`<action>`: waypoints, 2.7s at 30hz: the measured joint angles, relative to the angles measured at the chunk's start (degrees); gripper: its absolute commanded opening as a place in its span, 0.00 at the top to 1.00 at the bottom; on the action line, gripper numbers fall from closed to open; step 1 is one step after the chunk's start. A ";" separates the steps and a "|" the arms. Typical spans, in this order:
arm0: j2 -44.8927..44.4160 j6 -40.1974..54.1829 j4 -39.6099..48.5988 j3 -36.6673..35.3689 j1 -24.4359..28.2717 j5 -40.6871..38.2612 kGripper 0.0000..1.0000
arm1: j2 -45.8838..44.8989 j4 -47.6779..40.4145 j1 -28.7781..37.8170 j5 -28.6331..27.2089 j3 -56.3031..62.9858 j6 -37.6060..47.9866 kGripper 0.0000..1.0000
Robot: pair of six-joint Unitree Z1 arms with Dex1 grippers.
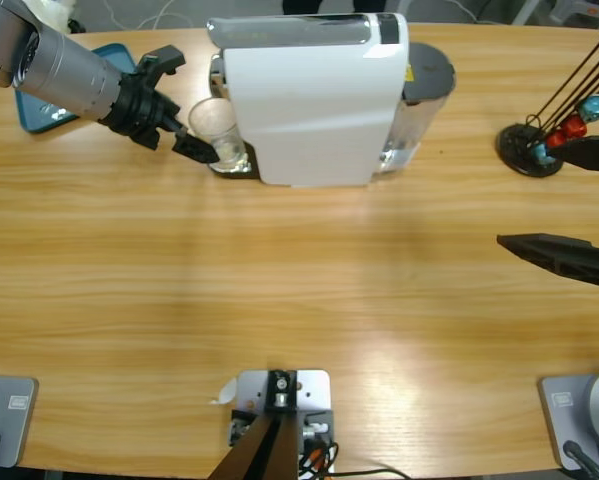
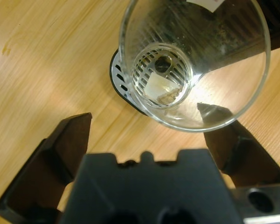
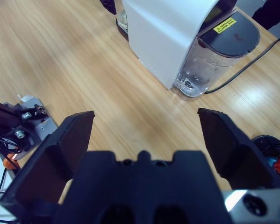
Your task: Pour coffee
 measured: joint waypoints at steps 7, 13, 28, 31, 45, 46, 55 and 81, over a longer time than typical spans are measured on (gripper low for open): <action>0.00 0.00 0.00 0.00 -0.01 0.00 0.00 | -0.01 0.00 0.00 0.00 0.00 0.00 0.03; 0.00 0.00 0.00 -0.01 -0.04 0.01 0.00 | -0.24 0.00 0.00 0.00 0.00 0.00 0.03; 0.00 0.00 0.00 -0.43 -0.04 0.09 0.00 | -0.87 0.00 0.00 0.00 0.01 0.00 0.03; 0.00 0.00 0.00 -0.48 -0.04 0.39 0.00 | -1.19 0.00 0.00 0.00 0.01 0.00 0.03; -13.71 -4.64 0.03 11.22 -2.65 0.47 0.01 | -1.15 -1.11 0.00 0.03 0.29 0.00 0.03; -16.69 -5.34 0.24 11.51 -3.26 0.87 0.01 | -1.02 -1.15 0.00 0.07 0.32 0.00 0.02; -41.57 -6.82 13.09 12.35 -4.51 16.04 0.02 | 3.58 1.74 -1.08 0.07 -1.66 0.40 1.00; -45.19 -14.55 -2.39 28.11 -4.50 19.48 0.00 | 39.59 24.34 -12.10 -2.46 -52.15 -15.63 1.00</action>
